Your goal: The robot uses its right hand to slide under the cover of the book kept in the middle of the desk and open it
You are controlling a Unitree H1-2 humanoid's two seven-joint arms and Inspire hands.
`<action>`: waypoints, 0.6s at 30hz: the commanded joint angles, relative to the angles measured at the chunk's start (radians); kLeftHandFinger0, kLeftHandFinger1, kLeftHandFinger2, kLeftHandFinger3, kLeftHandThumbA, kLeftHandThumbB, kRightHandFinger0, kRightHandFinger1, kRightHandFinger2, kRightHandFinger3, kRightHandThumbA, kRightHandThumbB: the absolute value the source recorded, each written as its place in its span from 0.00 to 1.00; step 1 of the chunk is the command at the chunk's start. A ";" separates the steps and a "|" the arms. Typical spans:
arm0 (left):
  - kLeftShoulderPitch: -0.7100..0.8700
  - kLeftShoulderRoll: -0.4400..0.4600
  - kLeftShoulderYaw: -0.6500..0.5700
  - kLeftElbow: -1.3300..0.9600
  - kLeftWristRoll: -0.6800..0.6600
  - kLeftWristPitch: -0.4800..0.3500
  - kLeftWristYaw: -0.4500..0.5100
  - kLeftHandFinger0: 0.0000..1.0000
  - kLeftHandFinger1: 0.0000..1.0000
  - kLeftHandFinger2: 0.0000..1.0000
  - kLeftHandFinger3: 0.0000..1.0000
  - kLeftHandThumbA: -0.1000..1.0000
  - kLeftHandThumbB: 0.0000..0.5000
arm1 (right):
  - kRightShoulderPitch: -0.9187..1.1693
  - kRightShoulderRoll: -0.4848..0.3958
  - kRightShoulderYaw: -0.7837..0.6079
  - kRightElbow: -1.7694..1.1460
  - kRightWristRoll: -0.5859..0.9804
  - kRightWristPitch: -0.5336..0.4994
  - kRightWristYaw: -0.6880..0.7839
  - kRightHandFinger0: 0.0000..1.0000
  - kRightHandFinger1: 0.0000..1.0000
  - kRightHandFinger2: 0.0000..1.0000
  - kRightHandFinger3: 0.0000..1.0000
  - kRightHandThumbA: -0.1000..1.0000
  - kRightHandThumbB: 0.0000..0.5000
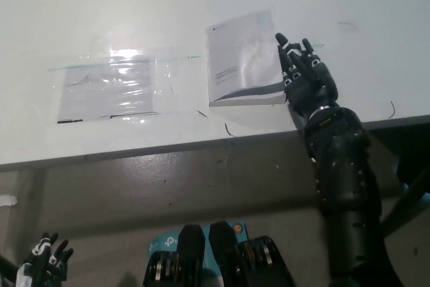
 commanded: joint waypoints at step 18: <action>-0.002 0.008 -0.021 0.004 -0.015 -0.008 -0.012 0.83 0.73 0.79 0.85 0.93 0.32 | -0.036 0.061 0.026 0.050 -0.018 -0.065 0.090 1.00 1.00 1.00 1.00 1.00 0.44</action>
